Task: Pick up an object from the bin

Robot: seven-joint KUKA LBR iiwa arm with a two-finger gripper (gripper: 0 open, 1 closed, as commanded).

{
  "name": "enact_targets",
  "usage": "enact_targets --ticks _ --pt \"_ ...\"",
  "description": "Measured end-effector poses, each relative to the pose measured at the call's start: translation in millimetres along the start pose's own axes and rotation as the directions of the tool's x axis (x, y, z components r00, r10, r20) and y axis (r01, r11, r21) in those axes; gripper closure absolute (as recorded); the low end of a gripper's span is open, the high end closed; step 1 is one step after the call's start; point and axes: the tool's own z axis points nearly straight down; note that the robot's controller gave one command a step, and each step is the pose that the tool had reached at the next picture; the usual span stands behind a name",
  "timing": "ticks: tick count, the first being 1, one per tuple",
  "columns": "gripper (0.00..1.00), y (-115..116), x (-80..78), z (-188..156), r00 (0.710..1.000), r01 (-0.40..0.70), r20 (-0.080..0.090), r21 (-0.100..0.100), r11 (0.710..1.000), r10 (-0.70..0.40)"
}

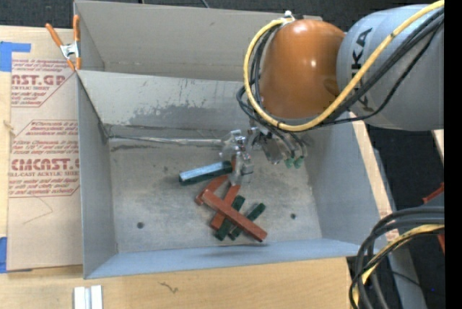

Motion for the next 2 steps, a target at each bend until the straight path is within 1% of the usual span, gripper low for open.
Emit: enact_targets --ticks 1,2 --pt "1.00 72.9 -25.5 -133.5 1.000 -0.004 0.004 -0.004 1.000 0.005" --pt "1.00 34.1 -18.8 -219.4 0.987 0.159 0.003 -0.001 0.987 -0.159"
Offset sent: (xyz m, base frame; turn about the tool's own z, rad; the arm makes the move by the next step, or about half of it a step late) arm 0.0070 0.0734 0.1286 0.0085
